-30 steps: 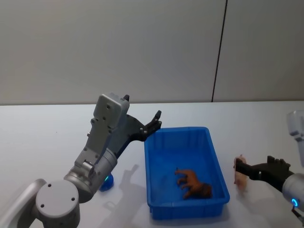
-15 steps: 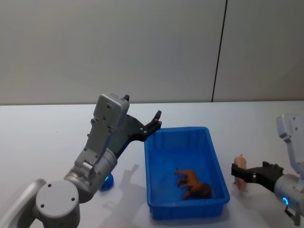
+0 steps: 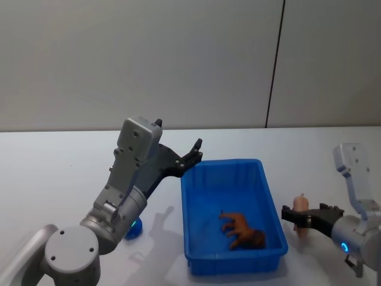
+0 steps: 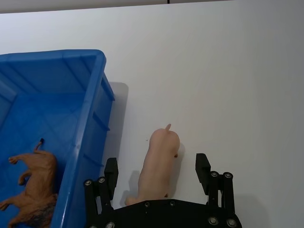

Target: Pick up the two dolls from the table and place them into the box.

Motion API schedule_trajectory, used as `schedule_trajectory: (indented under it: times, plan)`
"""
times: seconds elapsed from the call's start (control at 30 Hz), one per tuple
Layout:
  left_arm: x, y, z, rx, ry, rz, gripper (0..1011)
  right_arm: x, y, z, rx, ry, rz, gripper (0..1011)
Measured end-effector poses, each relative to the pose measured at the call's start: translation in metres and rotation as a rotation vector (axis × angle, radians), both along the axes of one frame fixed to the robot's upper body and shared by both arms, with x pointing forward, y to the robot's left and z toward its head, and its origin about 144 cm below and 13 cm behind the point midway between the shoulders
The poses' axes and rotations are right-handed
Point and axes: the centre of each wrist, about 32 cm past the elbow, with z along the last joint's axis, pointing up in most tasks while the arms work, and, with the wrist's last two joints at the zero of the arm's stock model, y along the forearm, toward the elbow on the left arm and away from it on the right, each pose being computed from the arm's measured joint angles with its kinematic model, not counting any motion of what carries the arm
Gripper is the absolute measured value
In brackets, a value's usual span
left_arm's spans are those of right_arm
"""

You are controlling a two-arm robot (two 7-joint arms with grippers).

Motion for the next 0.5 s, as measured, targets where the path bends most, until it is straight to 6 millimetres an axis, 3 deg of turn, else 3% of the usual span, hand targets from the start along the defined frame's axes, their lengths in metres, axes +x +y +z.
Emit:
schedule_trajectory:
  times: [0.37, 0.5]
  plan:
    - [0.0000, 0.0000, 0.0000, 0.000, 0.000, 0.000, 1001, 0.0081, 0.0043, -0.0044, 0.005, 0.012, 0.001, 998]
    - [0.0000, 0.0000, 0.0000, 0.000, 0.000, 0.000, 1001, 0.0095, 0.0050, -0.0053, 0.005, 0.015, 0.001, 924]
